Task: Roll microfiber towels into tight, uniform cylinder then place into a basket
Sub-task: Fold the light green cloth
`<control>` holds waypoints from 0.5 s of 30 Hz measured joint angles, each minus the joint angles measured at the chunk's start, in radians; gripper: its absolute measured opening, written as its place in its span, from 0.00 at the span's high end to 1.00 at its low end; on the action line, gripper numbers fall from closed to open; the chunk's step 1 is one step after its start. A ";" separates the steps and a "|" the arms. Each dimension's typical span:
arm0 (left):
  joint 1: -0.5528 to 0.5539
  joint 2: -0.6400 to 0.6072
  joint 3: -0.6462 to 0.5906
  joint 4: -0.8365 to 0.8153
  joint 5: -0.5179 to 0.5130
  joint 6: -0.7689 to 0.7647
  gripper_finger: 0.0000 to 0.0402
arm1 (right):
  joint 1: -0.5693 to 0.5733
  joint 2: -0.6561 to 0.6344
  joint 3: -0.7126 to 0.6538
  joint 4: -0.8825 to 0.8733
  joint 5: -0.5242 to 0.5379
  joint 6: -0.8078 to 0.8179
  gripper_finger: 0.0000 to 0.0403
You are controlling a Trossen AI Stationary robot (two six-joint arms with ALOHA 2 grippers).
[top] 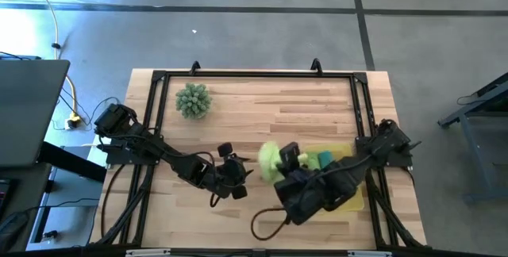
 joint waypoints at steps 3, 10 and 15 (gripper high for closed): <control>0.000 0.000 0.000 0.014 -0.003 -0.001 0.57 | 0.004 0.000 0.045 -0.069 0.226 0.091 1.00; 0.000 -0.005 0.000 0.040 -0.007 0.000 0.57 | 0.020 -0.018 0.052 -0.129 -0.070 -0.016 1.00; 0.000 -0.027 0.000 0.084 -0.003 -0.010 0.57 | -0.015 -0.116 0.012 -0.122 -0.190 -0.014 1.00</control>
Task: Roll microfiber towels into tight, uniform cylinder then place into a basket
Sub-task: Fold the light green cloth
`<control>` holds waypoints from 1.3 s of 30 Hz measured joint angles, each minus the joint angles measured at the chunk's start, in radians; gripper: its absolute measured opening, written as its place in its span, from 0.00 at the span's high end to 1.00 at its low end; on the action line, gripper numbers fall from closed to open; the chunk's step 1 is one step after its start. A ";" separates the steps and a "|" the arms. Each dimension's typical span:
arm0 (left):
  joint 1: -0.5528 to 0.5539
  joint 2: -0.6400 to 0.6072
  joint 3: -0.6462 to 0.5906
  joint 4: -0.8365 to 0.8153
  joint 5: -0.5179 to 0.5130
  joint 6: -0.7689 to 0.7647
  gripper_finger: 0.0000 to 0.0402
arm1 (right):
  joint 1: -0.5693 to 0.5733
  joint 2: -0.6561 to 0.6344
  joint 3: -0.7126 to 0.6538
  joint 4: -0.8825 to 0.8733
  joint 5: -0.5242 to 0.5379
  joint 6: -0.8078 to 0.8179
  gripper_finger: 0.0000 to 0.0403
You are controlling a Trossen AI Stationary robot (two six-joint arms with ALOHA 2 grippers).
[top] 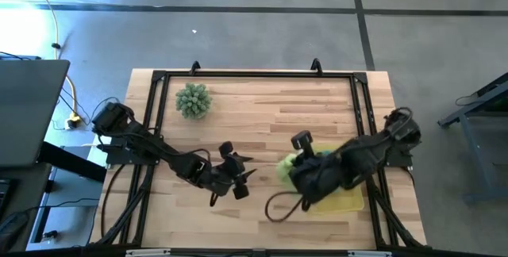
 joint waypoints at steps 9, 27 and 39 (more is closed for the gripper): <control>-0.004 -0.015 0.000 0.177 -0.007 0.075 0.57 | -0.083 -0.175 -0.383 0.438 -0.177 -0.191 1.00; -0.027 -0.004 0.001 0.199 0.136 0.109 0.57 | -0.151 -0.340 -1.371 1.769 -0.279 -0.128 0.97; 0.035 0.091 0.000 0.201 0.271 -0.046 0.57 | -0.134 -0.346 -1.356 1.748 -0.307 0.021 0.64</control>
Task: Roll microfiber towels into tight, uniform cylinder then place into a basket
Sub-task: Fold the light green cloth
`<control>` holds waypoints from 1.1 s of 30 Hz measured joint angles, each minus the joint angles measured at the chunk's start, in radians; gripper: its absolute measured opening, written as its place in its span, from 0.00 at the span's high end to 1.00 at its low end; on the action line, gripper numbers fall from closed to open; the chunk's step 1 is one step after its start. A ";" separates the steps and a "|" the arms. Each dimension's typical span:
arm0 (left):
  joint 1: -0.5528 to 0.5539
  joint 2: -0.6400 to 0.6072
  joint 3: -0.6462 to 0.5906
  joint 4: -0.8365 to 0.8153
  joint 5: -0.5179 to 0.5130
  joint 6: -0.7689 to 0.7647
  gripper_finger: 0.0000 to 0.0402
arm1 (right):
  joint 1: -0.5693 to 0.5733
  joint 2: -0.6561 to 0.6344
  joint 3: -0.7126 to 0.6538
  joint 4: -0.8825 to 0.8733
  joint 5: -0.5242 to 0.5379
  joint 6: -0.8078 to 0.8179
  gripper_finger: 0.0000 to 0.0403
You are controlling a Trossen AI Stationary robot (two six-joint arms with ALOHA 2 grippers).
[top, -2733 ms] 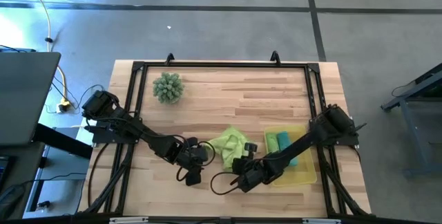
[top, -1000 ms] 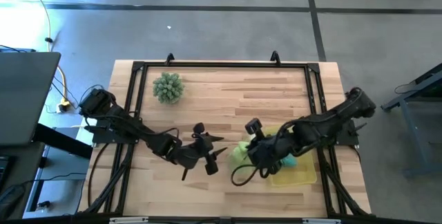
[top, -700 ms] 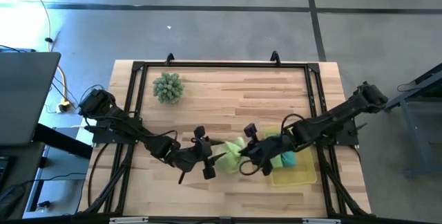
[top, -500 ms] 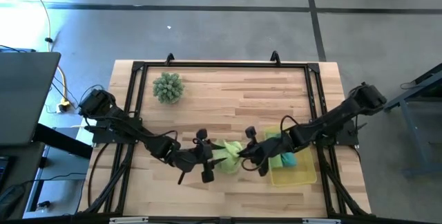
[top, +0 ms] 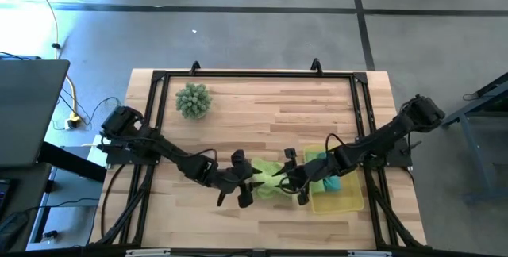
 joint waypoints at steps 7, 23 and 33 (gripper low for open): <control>0.013 0.061 0.000 0.001 0.023 -0.052 0.57 | 0.005 0.000 0.026 -0.143 0.053 0.381 0.64; 0.013 0.115 0.000 0.005 0.068 -0.050 0.57 | -0.033 0.140 0.024 -0.416 0.078 0.969 0.66; 0.013 0.115 0.000 0.003 0.075 -0.050 0.57 | -0.104 0.180 0.025 -0.435 -0.037 0.949 0.71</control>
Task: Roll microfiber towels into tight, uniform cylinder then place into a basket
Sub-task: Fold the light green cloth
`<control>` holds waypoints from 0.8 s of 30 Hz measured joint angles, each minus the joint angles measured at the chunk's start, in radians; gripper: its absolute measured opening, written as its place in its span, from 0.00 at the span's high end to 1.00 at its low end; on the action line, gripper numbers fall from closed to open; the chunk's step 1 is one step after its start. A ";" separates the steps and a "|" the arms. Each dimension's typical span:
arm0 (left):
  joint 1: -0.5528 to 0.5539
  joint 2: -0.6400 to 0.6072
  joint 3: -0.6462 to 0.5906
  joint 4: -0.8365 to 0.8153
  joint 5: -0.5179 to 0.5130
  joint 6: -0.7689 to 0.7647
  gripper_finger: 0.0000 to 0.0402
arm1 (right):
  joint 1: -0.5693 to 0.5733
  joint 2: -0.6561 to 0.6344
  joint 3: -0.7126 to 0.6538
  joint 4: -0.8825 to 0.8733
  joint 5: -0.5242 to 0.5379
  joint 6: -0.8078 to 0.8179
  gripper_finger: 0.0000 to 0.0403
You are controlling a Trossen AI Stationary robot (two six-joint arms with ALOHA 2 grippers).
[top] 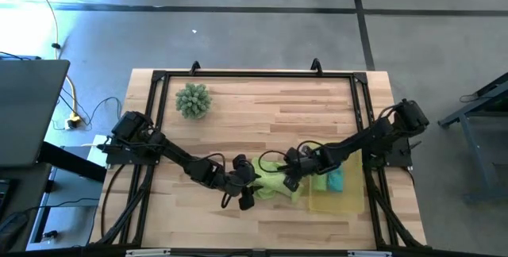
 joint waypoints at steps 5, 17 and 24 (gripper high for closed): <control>0.001 0.000 0.000 -0.001 0.000 0.001 0.57 | 0.007 0.000 0.008 -0.024 -0.035 -0.003 0.78; 0.011 -0.001 0.000 0.000 0.000 0.046 0.57 | 0.006 0.000 0.246 -0.274 0.062 -0.274 0.99; 0.011 -0.002 0.000 0.007 -0.007 0.057 0.57 | 0.001 -0.001 0.286 -0.349 0.081 -0.238 0.92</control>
